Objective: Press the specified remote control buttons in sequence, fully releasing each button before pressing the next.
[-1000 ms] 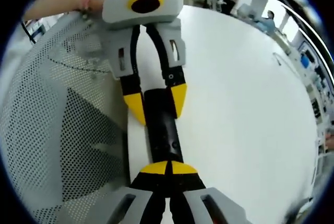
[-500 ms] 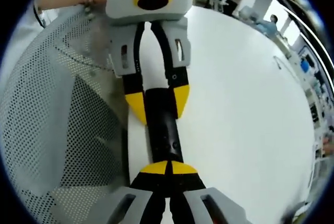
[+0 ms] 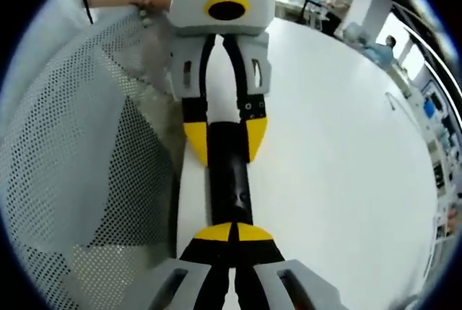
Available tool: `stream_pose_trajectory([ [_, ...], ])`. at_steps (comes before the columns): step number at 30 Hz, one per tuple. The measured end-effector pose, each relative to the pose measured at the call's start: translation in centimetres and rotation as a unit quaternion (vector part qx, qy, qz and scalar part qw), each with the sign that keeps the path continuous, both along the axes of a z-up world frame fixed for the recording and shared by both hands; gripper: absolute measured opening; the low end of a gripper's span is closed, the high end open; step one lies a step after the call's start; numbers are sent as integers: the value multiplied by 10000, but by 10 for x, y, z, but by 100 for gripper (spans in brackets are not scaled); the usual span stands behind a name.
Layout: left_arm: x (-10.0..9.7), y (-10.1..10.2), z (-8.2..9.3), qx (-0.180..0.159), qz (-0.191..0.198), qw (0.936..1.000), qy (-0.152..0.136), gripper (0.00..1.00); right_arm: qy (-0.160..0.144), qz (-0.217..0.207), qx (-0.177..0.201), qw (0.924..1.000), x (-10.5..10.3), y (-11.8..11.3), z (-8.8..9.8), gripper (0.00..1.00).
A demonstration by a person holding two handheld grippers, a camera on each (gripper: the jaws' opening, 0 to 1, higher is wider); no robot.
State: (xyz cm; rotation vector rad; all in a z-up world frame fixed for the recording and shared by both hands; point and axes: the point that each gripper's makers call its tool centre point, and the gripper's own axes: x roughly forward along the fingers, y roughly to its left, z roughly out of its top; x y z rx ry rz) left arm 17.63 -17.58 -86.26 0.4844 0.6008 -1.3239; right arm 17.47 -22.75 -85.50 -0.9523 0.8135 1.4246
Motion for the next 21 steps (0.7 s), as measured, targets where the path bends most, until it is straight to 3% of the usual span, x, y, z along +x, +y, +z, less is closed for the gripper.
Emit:
stream_pose_trajectory([
  [4,0,0,0,-23,-12,10000,3,25,62,-52,5,10000,1,0,-1,0],
  [9,0,0,-1,-26,-21,10000,2,25,-181,153,-85,9997,1,-2,-2,0],
  [12,-1,0,-1,-32,-19,10000,3,25,-165,158,-144,9996,2,-3,-2,0],
  [21,-1,0,-1,-2,-13,10000,-2,25,430,-536,-150,9975,5,-1,-3,0],
])
